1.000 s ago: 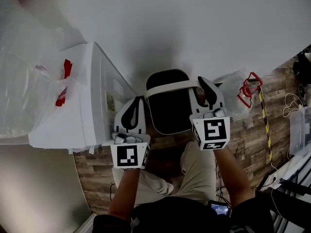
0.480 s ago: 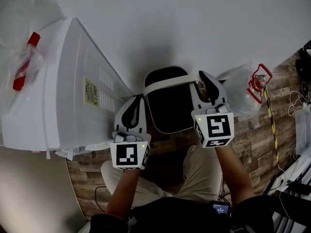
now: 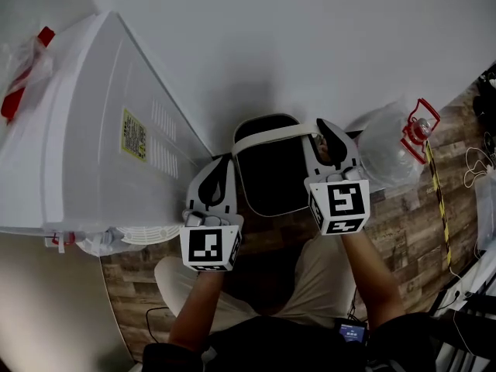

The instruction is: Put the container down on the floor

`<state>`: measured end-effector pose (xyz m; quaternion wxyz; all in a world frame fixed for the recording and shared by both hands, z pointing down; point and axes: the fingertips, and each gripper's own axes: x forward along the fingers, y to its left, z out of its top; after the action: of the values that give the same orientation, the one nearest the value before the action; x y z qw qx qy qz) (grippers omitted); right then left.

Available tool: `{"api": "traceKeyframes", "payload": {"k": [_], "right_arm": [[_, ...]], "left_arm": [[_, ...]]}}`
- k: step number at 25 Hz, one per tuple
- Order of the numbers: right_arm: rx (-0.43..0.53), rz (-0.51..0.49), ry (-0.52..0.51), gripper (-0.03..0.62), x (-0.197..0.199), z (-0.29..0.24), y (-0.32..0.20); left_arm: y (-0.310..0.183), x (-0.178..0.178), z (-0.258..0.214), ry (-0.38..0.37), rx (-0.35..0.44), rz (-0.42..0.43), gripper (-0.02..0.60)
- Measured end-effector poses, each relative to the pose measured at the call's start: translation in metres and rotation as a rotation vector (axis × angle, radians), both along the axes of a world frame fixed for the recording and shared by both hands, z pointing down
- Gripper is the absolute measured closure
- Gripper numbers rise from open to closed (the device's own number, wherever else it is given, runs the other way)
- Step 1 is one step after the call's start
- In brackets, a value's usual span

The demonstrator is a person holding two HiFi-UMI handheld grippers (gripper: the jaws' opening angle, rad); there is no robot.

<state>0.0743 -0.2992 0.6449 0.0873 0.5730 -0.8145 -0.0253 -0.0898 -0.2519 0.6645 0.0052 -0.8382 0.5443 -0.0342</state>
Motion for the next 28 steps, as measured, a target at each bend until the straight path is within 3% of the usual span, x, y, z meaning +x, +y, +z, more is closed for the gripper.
{"api": "traceKeyframes", "payload": {"k": [12, 28], "right_arm": [[-0.028, -0.012, 0.005, 0.479, -0.013, 0.036, -0.003], [-0.111, -0.021, -0.006, 0.477, -0.031, 0.094, 0.0]], "left_arm": [[-0.005, -0.008, 0.015, 0.014, 0.036, -0.011, 0.561], [0.001, -0.018, 0.031, 0.05, 0.017, -0.005, 0.563]]}}
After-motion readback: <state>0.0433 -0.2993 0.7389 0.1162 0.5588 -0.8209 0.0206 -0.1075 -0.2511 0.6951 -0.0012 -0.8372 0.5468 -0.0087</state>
